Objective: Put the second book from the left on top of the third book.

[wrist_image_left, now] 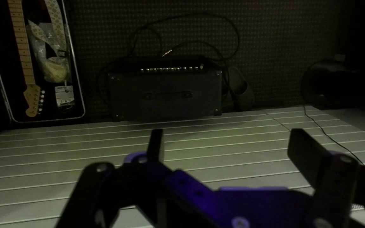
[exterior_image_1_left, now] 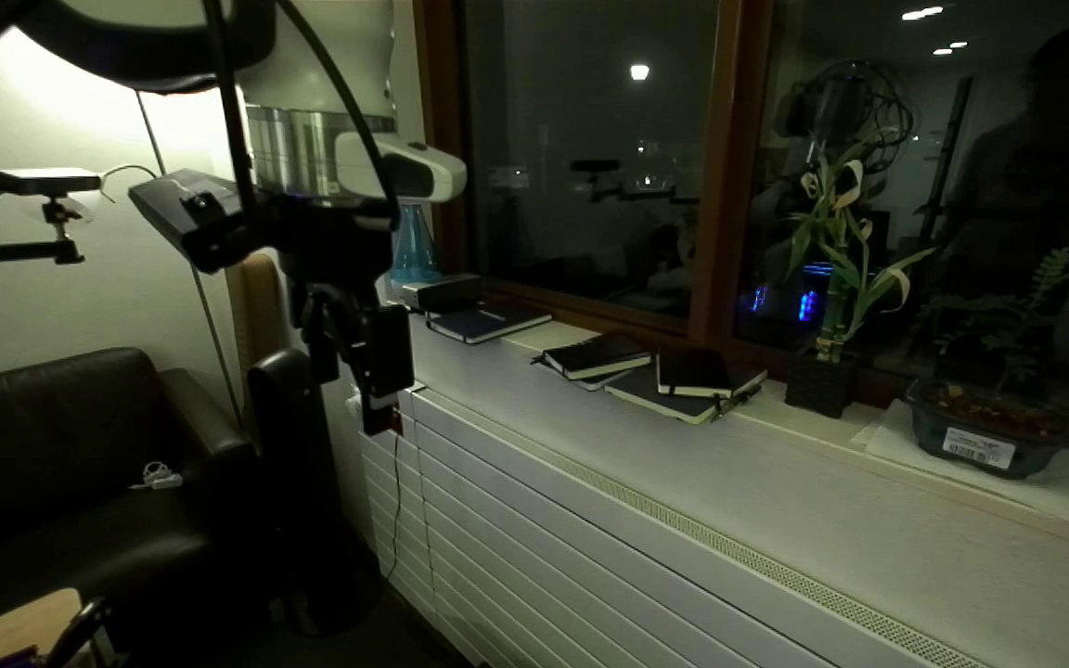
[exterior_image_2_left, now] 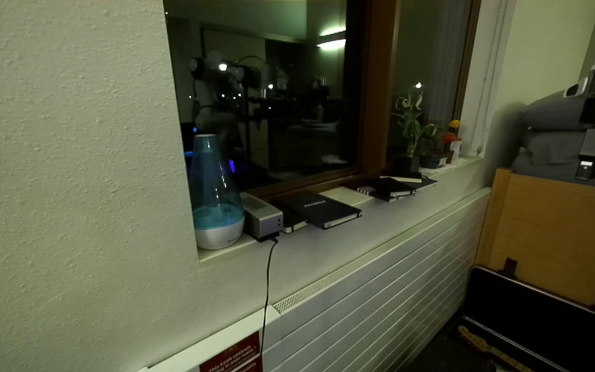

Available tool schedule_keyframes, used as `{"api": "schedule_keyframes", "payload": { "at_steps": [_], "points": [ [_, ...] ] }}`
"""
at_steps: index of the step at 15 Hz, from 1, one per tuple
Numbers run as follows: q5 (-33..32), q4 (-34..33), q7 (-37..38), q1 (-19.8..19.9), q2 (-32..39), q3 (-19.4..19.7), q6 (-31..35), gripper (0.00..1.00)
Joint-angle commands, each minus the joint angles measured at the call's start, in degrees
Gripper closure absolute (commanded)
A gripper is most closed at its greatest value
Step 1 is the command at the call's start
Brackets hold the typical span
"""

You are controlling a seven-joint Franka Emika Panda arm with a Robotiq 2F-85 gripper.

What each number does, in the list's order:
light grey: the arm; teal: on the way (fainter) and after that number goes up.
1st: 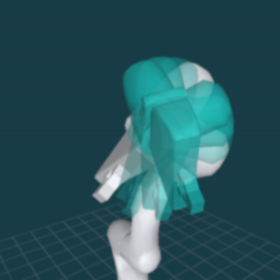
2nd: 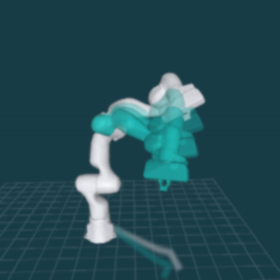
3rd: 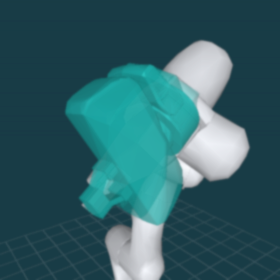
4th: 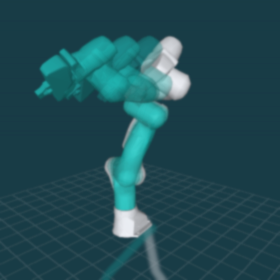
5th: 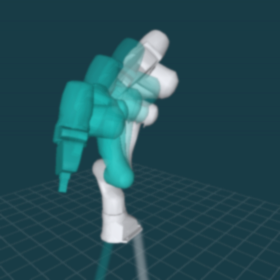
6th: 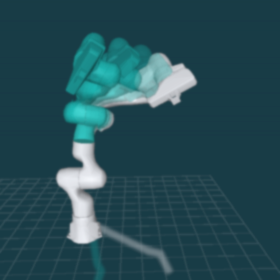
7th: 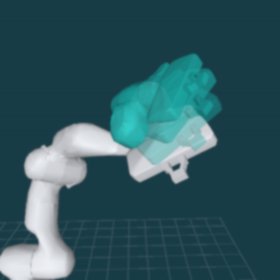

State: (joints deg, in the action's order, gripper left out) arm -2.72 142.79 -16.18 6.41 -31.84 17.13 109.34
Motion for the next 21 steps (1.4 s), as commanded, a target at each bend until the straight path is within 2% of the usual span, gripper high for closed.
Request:
{"api": "schedule_keyframes", "payload": {
  "at_steps": [1,17,21],
  "points": [
    [0.5,-0.1,-0.5,1.1,0.2,-0.9,-0.1,0.00],
    [0.5,-0.1,-0.5,1.1,0.2,-0.9,-0.1,0.00],
    [2.5,-2.3,-0.1,-0.9,3.3,-2.2,1.4,0.00]
  ]
}}
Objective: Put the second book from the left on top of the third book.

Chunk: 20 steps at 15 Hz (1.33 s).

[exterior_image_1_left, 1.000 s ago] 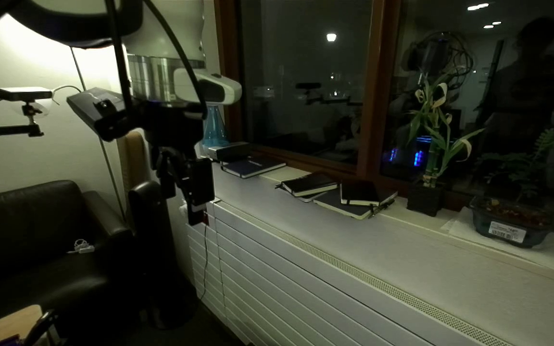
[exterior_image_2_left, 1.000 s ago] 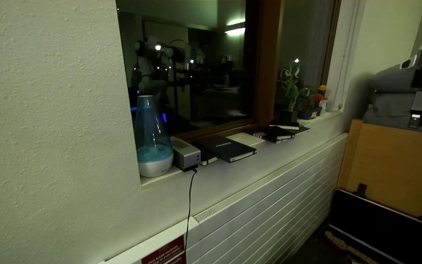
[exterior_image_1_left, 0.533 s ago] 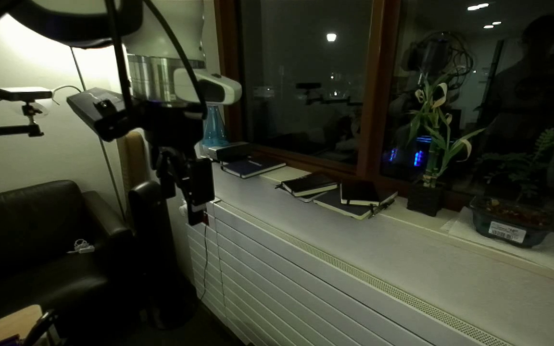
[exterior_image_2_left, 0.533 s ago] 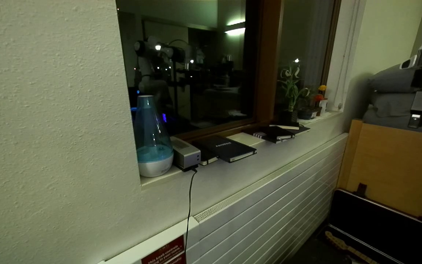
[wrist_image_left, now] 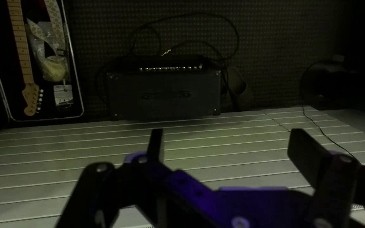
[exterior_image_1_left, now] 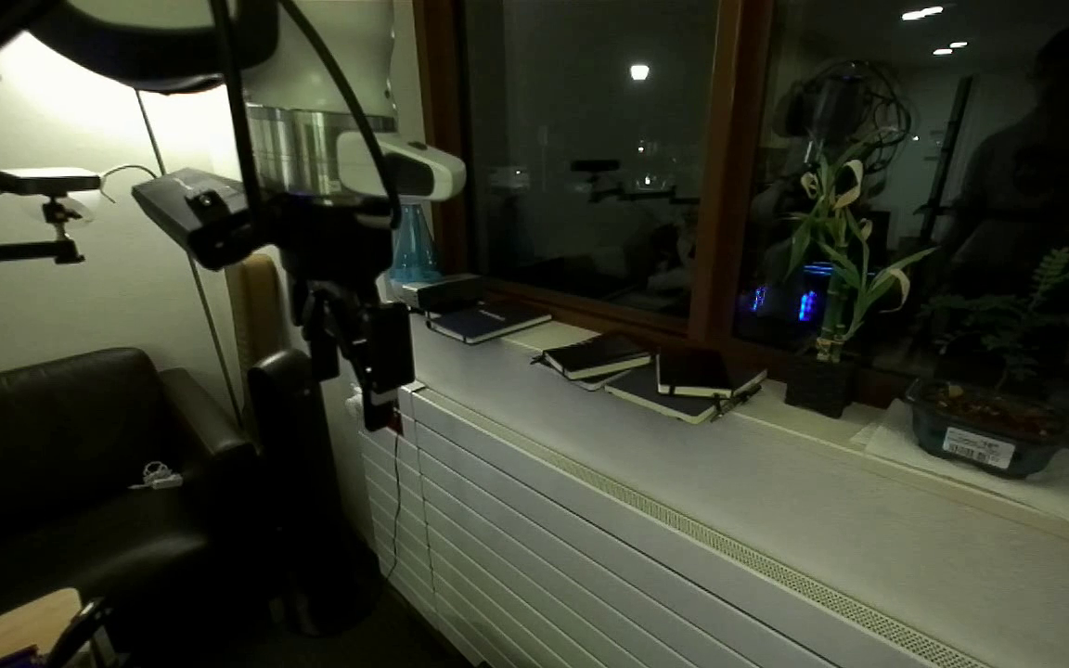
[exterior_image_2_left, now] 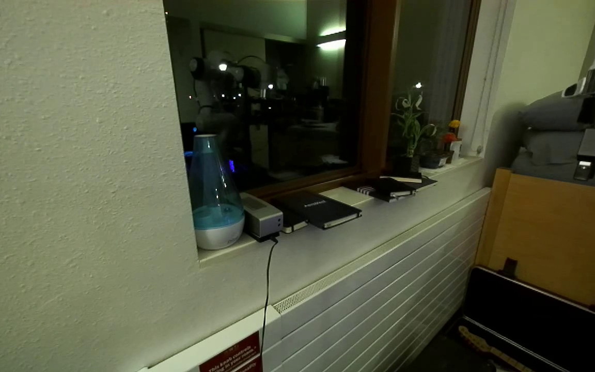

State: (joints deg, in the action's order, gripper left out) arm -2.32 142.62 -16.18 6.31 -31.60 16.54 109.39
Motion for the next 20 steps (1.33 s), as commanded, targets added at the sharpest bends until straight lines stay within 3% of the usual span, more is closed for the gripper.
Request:
{"api": "schedule_keyframes", "payload": {
  "at_steps": [1,12,16,20],
  "points": [
    [2.5,-2.9,-0.1,-1.5,4.2,-2.3,2.1,0.00],
    [0.9,-9.2,0.1,-8.0,18.0,-12.6,15.8,0.00],
    [-2.6,-9.1,0.4,-8.6,21.0,-15.8,20.7,0.00],
    [-9.9,-7.4,0.9,-9.2,22.9,-18.6,25.2,0.00]
  ]
}}
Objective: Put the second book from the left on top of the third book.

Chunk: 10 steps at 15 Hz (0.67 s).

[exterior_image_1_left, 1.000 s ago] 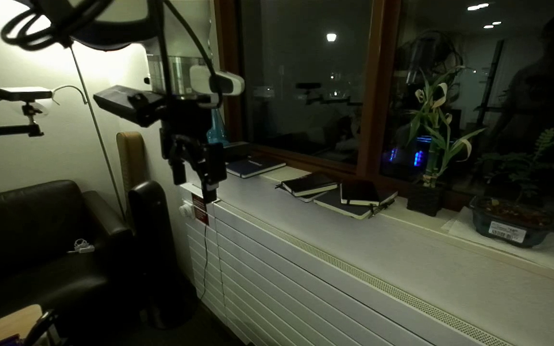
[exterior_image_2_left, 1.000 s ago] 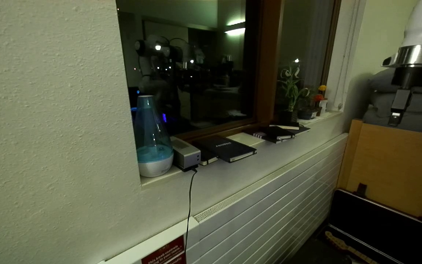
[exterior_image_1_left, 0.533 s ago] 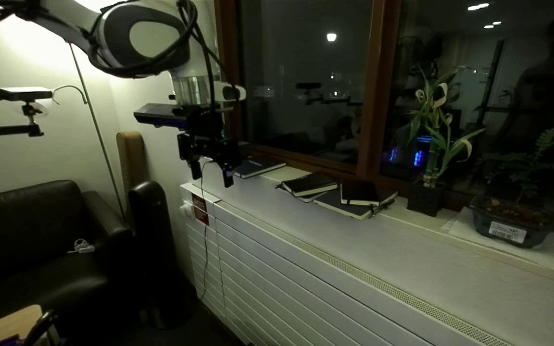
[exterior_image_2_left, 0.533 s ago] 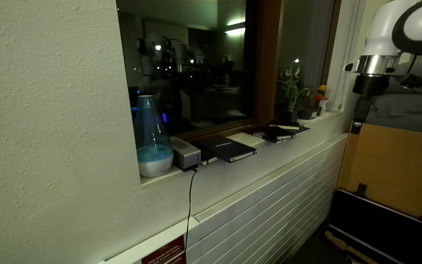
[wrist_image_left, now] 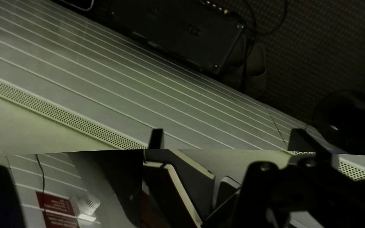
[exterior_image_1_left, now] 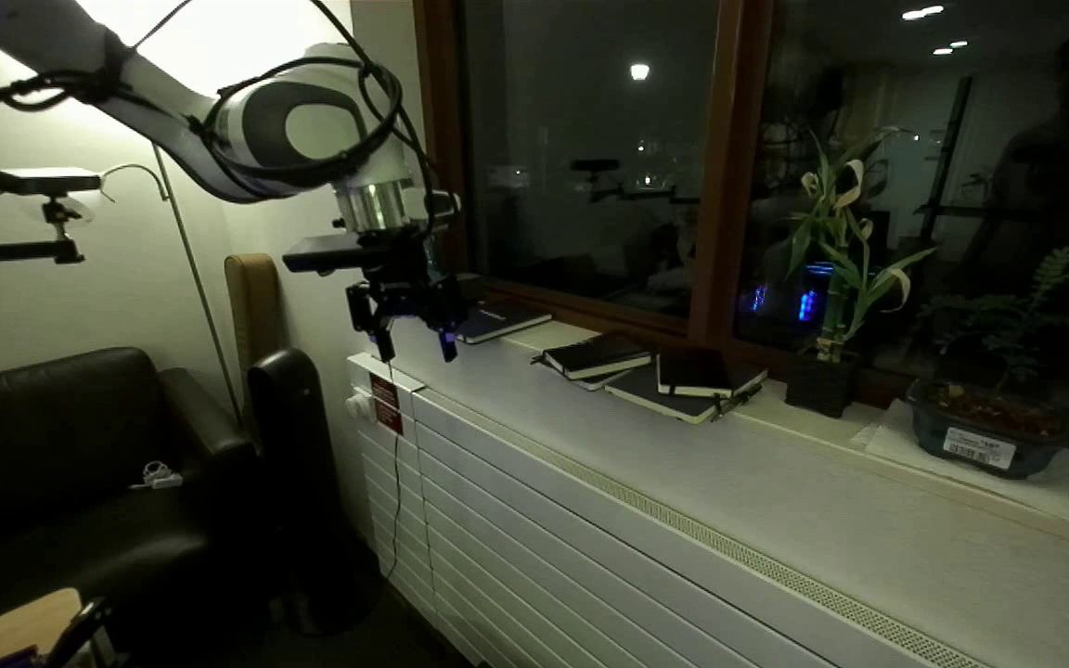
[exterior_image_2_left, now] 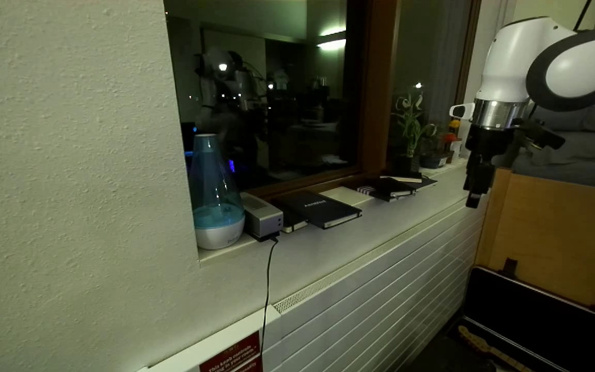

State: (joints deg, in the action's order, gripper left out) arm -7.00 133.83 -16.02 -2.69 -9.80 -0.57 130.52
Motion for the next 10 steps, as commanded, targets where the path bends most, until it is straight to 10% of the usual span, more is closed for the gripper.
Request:
{"api": "schedule_keyframes", "payload": {
  "at_steps": [1,10],
  "points": [
    [-7.7,1.7,1.2,-0.2,1.5,-2.1,5.6,0.00],
    [-32.0,3.3,15.9,0.0,3.1,-4.8,19.4,0.00]
  ]
}}
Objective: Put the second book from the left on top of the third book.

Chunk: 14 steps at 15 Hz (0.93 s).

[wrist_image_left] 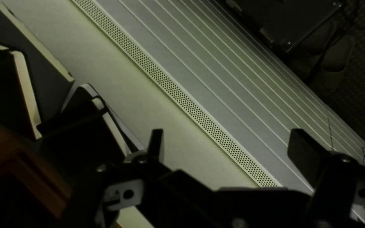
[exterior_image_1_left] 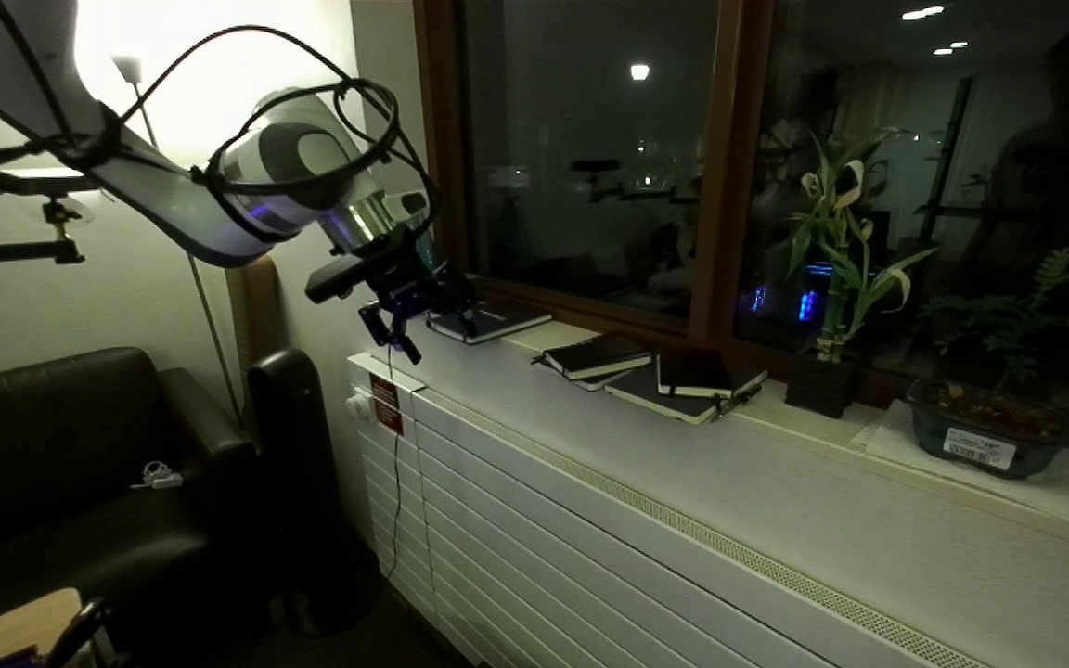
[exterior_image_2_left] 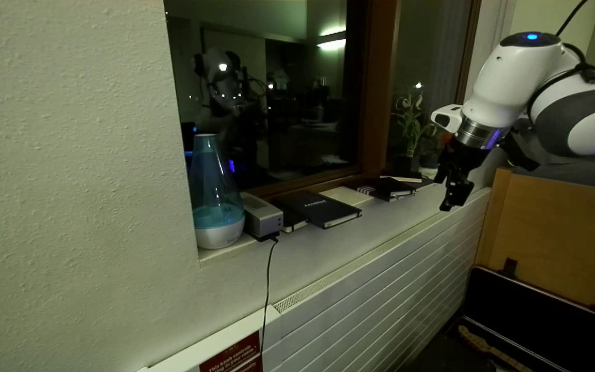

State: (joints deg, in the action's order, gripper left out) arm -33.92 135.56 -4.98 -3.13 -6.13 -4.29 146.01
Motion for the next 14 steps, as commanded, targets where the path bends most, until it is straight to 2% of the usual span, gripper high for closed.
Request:
{"api": "schedule_keyframes", "payload": {
  "at_steps": [1,4,7,10,14],
  "points": [
    [-6.2,1.9,6.2,0.2,-0.8,-1.3,4.5,0.00],
    [-9.6,3.4,9.7,-0.7,-1.6,-3.0,6.4,0.00],
    [-16.6,4.9,14.4,-1.5,-2.1,-5.2,8.7,0.00],
    [-27.6,6.1,21.4,-1.8,-2.6,-7.2,11.1,0.00],
    [-47.9,6.6,32.8,-0.8,-3.4,-8.5,13.0,0.00]
  ]
}}
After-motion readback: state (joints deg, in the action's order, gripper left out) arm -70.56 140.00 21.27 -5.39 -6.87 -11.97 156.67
